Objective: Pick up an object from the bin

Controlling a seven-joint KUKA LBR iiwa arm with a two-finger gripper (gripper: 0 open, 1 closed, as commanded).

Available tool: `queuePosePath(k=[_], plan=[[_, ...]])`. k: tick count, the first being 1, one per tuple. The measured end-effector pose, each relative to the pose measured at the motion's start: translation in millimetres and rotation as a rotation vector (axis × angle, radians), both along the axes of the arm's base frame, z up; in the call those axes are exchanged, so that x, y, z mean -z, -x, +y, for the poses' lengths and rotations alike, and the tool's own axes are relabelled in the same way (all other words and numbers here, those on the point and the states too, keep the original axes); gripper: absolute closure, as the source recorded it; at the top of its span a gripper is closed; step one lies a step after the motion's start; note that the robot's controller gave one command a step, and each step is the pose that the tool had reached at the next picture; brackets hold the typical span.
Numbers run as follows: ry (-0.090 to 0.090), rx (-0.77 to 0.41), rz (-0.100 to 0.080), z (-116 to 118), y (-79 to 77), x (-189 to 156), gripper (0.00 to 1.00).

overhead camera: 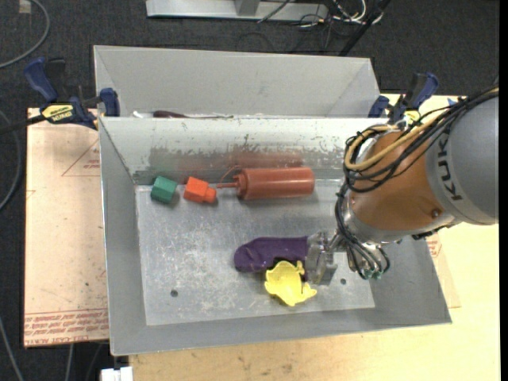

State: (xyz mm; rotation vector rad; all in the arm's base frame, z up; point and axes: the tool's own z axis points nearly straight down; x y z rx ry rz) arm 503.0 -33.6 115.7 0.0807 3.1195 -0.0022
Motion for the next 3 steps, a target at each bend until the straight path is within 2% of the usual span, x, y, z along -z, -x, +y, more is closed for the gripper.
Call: queuePosePath(k=[1, 2, 3], plan=[[0.0, -0.001, 0.0, 0, 0.0, 0, 0.0], [0.0, -0.001, 0.0, 0, 0.0, 0, 0.0], [0.003, -0.034, -0.006, 31, 9.4, 21, 0.0]])
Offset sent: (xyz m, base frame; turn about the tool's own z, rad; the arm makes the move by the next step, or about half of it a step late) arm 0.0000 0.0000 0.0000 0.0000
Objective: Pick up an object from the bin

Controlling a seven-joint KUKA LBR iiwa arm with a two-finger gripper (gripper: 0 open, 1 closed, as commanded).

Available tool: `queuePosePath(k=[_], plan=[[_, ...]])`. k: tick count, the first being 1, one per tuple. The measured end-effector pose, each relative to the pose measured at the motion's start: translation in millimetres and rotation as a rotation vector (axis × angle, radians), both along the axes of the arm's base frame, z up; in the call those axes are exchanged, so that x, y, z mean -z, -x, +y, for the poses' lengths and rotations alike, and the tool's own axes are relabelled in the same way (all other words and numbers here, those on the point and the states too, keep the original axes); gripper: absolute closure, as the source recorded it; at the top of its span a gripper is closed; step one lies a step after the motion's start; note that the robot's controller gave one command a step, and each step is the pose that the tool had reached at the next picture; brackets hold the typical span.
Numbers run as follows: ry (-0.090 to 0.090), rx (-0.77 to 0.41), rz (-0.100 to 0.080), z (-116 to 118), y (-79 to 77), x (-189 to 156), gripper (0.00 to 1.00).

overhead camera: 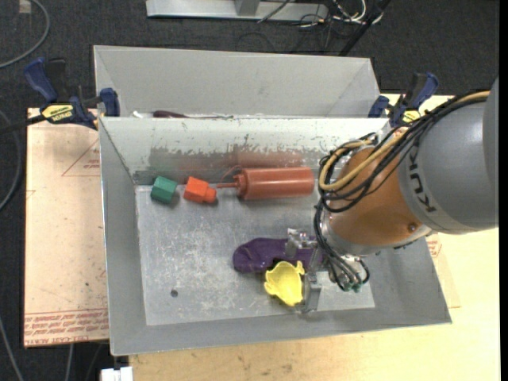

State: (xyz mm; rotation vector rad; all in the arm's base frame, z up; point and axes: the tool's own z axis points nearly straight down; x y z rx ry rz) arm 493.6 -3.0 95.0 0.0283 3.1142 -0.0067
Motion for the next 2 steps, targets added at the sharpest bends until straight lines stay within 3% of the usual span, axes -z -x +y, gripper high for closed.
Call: queuePosePath(k=[1, 2], plan=[[0.005, -0.351, 0.005, -3.8, 5.9, 24.7, 1.0], [0.005, -0.351, 0.005, -3.8, 5.9, 24.7, 1.0]])
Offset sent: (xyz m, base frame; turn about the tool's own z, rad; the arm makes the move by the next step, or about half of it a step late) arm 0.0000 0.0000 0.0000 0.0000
